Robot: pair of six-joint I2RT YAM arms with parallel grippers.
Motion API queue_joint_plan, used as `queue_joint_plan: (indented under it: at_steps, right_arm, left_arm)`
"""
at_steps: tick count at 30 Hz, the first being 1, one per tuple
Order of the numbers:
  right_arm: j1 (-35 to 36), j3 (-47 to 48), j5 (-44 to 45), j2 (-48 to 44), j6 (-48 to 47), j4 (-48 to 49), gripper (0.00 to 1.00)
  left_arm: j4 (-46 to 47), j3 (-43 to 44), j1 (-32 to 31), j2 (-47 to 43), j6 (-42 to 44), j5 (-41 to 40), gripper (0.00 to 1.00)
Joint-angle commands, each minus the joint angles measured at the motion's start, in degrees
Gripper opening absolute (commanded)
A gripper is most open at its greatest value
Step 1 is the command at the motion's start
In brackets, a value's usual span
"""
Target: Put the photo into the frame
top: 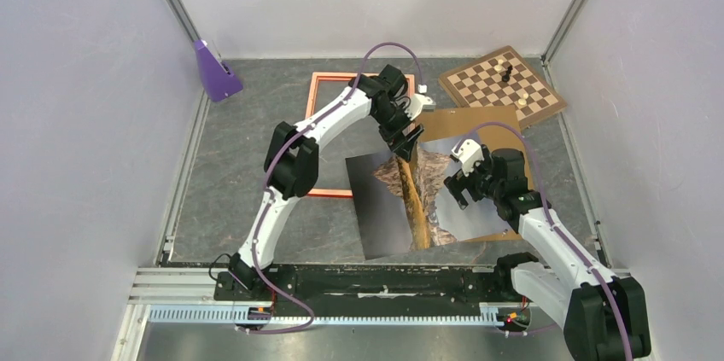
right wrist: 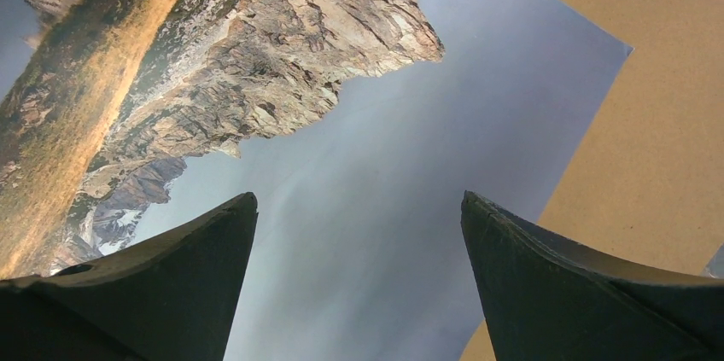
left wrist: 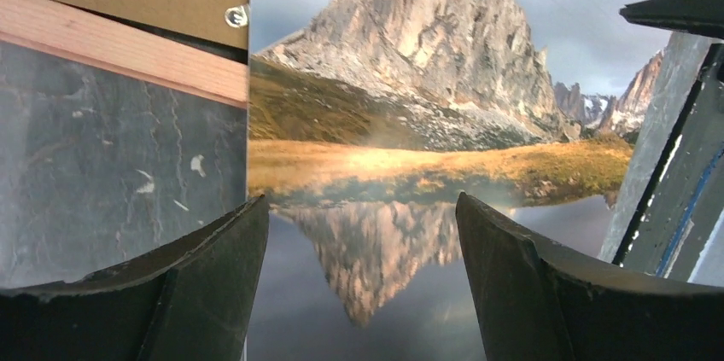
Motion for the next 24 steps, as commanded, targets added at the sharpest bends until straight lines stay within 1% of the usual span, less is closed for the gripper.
queue_joint_plan:
  at_steps: [1,10,18,24]
  right_arm:
    - [0.3,-0.1,-0.9,0.1,-1.4,2.5,0.93]
    - [0.3,-0.2,-2.3,0.6,-0.9,2.5,0.92]
    - [0.3,-0.4,-3.5,0.7,-2.2,-0.4,0.91]
    - [0.3,-0.6,-3.3,1.3,-2.6,-0.6,0.9]
  left_arm:
    - [-1.5,5.8,1.3,3.5,3.3,5.5,0.86]
    - [-2.4,9.4,2.3,8.5,4.1,7.7,0.85]
    - [-2.5,11.8,2.4,10.7,4.9,9.0,0.84]
    - [-6.0,11.8,2.4,12.0,7.6,11.2,0.8]
